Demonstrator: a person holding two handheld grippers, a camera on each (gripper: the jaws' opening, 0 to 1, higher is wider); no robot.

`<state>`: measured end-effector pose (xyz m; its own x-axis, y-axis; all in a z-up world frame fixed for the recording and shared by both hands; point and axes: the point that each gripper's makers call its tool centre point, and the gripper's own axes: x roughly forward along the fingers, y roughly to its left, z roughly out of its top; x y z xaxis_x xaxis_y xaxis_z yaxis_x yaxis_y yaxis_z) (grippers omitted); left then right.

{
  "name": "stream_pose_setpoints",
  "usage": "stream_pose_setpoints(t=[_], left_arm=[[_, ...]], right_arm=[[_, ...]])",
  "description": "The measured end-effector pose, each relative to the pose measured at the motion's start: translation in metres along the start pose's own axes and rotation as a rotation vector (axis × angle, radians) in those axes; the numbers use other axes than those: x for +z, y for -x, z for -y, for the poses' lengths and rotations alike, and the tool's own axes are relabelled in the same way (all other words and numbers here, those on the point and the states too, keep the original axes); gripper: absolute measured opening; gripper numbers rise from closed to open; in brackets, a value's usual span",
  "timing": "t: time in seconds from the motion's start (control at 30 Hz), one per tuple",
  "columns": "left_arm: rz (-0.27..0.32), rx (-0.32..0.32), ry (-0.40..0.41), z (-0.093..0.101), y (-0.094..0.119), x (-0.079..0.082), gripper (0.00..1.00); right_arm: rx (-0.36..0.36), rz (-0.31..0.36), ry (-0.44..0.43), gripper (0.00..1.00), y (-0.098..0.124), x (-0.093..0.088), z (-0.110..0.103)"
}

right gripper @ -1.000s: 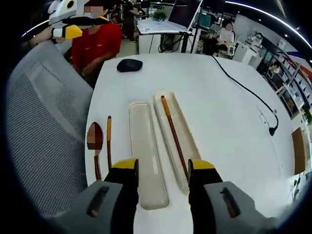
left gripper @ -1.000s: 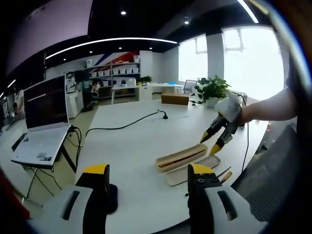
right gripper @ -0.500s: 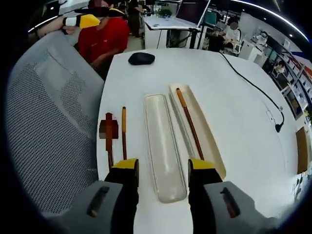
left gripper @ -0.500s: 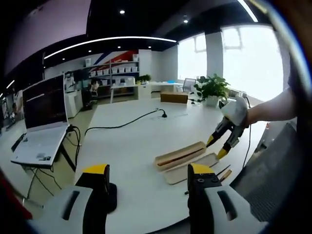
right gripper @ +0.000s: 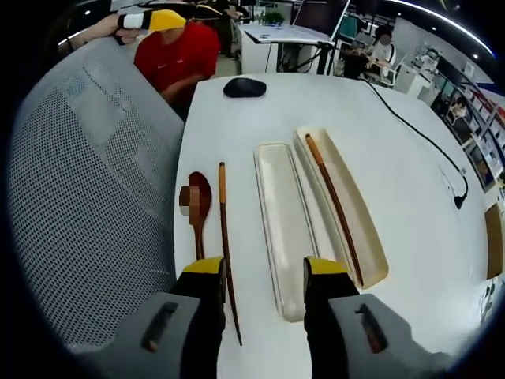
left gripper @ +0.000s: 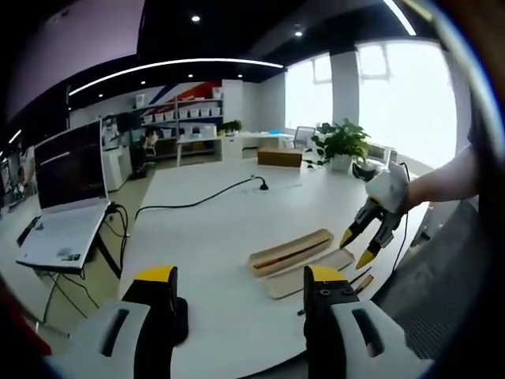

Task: Arrange the utensils inside the cutlery case until each visible utensil rests in its matching compartment.

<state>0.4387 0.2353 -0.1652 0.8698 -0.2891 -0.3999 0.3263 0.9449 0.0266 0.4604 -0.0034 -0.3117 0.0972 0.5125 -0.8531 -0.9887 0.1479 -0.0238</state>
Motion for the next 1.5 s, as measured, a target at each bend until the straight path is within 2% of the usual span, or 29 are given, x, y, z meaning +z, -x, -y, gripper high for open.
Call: stream_pose_setpoints(t=[0.3, 0.43, 0.53, 0.63, 0.83, 1.33, 1.5], left_arm=[[0.009, 0.009, 0.004, -0.001, 0.001, 0.001, 0.67], [0.013, 0.013, 0.007, -0.001, 0.002, 0.002, 0.67], [0.015, 0.015, 0.006, -0.002, 0.002, 0.002, 0.67], [0.016, 0.02, 0.006, -0.002, 0.002, 0.002, 0.67], [0.018, 0.021, 0.004, -0.002, 0.002, 0.003, 0.67], [0.023, 0.029, 0.007, -0.005, 0.003, 0.004, 0.67], [0.024, 0.029, 0.009, -0.005, 0.003, 0.004, 0.67]], right_arm=[[0.038, -0.031, 0.052, 0.33, -0.016, -0.001, -0.016], [0.038, -0.048, 0.072, 0.35, -0.024, -0.003, -0.018], [0.049, -0.062, 0.075, 0.28, -0.028, -0.004, -0.022], [0.05, -0.068, 0.083, 0.27, -0.03, -0.005, -0.023], [0.063, -0.103, 0.097, 0.18, -0.04, -0.009, -0.026], [0.094, -0.146, 0.118, 0.17, -0.046, -0.009, -0.032], [0.093, -0.199, 0.183, 0.16, -0.049, -0.016, -0.032]])
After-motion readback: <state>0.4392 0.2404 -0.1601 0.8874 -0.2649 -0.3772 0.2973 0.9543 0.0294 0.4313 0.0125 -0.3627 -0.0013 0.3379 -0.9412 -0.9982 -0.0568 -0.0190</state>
